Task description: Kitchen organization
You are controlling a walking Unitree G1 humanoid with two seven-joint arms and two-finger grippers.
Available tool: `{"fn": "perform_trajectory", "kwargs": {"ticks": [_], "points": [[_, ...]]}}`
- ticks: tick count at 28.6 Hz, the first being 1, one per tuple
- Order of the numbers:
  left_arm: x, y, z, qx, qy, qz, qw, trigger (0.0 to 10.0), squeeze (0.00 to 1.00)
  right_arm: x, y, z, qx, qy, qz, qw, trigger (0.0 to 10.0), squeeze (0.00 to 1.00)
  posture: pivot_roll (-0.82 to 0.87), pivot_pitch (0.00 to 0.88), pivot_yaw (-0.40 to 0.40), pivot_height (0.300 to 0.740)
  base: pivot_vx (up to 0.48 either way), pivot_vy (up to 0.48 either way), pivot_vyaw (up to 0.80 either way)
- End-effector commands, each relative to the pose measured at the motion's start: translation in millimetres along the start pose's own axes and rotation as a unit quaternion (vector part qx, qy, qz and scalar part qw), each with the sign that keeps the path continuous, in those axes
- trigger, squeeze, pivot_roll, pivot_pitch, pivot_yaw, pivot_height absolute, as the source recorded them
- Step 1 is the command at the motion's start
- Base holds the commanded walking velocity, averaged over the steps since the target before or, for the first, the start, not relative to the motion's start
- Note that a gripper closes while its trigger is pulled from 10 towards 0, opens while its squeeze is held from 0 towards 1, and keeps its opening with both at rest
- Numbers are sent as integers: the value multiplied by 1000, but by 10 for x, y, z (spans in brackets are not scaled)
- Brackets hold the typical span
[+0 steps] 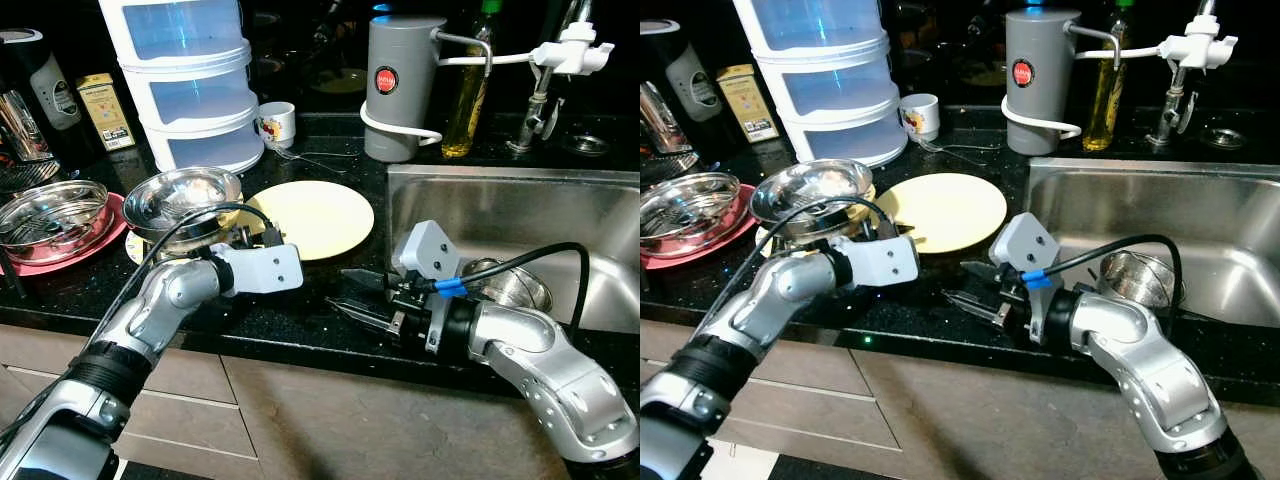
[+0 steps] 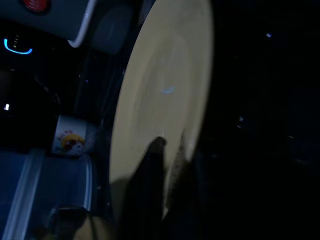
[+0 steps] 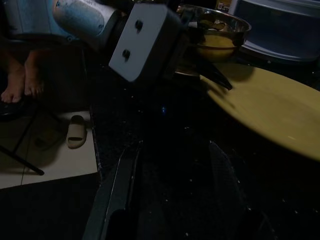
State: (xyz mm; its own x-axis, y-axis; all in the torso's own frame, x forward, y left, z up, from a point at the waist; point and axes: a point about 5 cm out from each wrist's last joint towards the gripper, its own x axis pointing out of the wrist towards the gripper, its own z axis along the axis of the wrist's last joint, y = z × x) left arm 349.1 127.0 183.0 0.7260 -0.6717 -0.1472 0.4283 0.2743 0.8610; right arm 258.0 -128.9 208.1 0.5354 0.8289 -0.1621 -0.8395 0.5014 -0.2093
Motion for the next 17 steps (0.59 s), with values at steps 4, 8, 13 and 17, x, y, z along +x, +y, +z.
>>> {"fn": "perform_trajectory", "kwargs": {"ticks": [4, 8, 13, 17], "points": [[-13, -224, -112, -20, 22, -46, 999, 0, 0, 6, 27, 21, -4, 8, 0, 1000, 10000, 0, -131, 0, 56, 740, 0, 0, 0], [-14, -230, -113, -22, 22, -47, 998, 0, 0, 20, -22, 22, 3, 7, -20, 1000, 10000, 0, -130, 0, 57, 740, 0, 0, 0], [-13, -224, -113, -22, 21, -48, 998, 0, 0, 30, -97, 25, 12, 4, -49, 999, 10000, 0, -128, 0, 56, 740, 0, 0, 0], [-9, -160, -48, -10, 6, -47, 999, 0, 0, 12, -383, 26, 47, -11, -159, 986, 10000, 0, -126, 0, 55, 740, 0, 0, 0]]}}
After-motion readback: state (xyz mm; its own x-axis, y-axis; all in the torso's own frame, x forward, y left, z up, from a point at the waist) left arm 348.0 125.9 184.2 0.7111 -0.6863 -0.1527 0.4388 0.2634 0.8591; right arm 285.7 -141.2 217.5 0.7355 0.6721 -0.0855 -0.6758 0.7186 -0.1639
